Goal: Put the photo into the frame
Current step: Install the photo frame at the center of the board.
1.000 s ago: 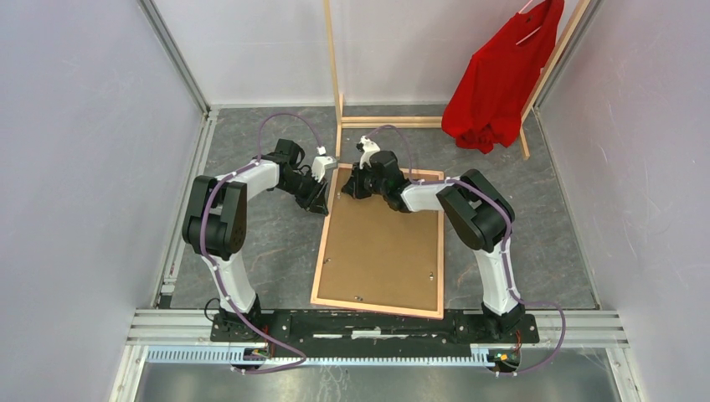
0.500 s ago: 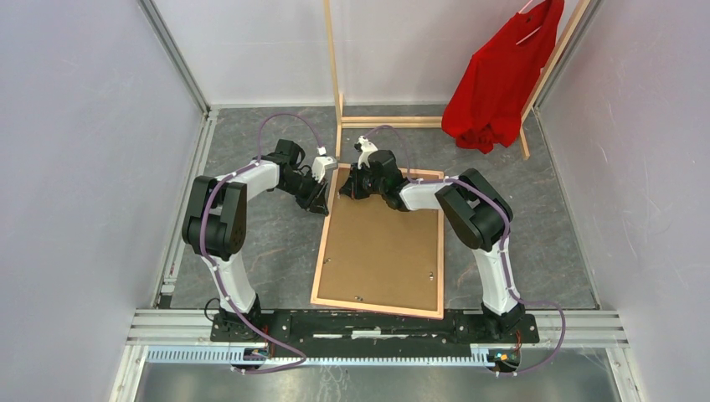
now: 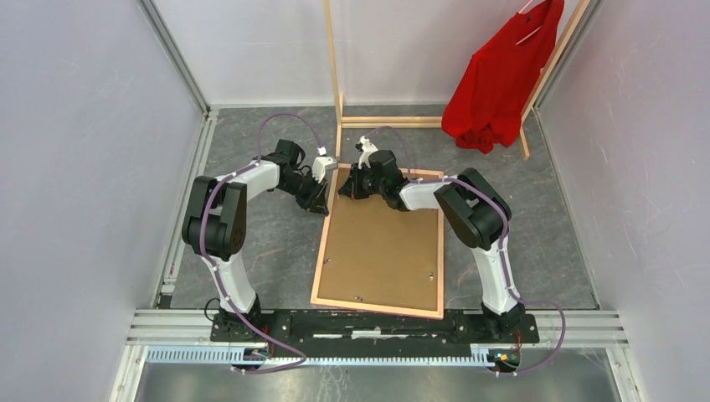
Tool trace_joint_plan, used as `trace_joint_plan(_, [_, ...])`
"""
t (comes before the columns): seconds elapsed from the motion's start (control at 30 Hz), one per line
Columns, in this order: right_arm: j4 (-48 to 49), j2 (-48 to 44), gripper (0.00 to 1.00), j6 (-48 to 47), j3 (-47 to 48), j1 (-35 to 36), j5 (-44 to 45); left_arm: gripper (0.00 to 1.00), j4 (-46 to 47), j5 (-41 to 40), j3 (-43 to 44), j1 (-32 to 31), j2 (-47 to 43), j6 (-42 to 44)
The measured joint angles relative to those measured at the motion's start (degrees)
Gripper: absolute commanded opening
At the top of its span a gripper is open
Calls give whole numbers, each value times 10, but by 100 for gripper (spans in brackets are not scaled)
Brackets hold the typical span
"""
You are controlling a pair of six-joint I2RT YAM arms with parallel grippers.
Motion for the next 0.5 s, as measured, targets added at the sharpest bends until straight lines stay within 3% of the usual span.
trace_joint_plan(0.5, [30, 13, 0, 28, 0, -3, -25, 28, 0, -1, -1, -2, -1, 0])
